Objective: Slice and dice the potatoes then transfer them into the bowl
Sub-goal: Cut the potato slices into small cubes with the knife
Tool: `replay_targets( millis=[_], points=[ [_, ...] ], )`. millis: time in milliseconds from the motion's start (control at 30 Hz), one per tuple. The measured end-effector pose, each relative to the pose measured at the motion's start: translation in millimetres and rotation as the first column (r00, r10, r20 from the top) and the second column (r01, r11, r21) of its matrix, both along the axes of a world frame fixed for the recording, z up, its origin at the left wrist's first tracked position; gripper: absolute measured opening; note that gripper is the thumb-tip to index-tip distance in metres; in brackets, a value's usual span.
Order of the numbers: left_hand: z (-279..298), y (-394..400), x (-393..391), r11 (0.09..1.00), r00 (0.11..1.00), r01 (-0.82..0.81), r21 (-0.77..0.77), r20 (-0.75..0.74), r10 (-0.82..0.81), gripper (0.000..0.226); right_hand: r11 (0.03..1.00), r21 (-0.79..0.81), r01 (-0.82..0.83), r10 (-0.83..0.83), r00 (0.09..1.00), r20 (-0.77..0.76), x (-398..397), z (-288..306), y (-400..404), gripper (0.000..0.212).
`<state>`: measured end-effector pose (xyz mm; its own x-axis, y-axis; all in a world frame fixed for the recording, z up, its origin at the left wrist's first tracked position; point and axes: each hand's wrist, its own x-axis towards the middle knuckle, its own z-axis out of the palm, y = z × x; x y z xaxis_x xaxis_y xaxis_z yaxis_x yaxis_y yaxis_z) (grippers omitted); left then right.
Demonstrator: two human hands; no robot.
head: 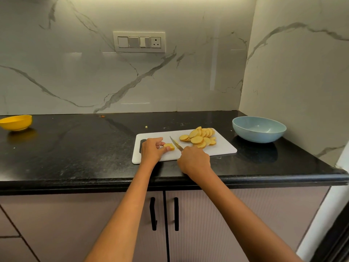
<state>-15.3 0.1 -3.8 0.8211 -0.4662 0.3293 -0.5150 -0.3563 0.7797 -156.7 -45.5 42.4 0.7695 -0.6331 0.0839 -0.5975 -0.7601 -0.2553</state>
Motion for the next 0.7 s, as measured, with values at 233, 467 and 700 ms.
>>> replay_targets(
  millis=[233,467,700],
  points=[
    [-1.7,-0.9,1.9,1.0,1.0,0.012,-0.002,0.0,-0.012,0.057,1.0,0.016,-0.012,0.012,0.999,-0.032,-1.8,-4.5,1.7,0.028],
    [-1.4,-0.5,1.1,1.0,1.0,0.018,0.002,-0.003,-0.018,0.056,0.999,0.052,0.001,0.001,0.999,-0.048,-8.0,-4.0,1.3,0.032],
    [-1.1,0.8,-1.0,1.0,1.0,0.025,0.009,-0.002,-0.025,0.06,0.999,0.049,0.014,-0.013,1.0,-0.013,-4.8,3.4,3.3,0.03]
  ],
)
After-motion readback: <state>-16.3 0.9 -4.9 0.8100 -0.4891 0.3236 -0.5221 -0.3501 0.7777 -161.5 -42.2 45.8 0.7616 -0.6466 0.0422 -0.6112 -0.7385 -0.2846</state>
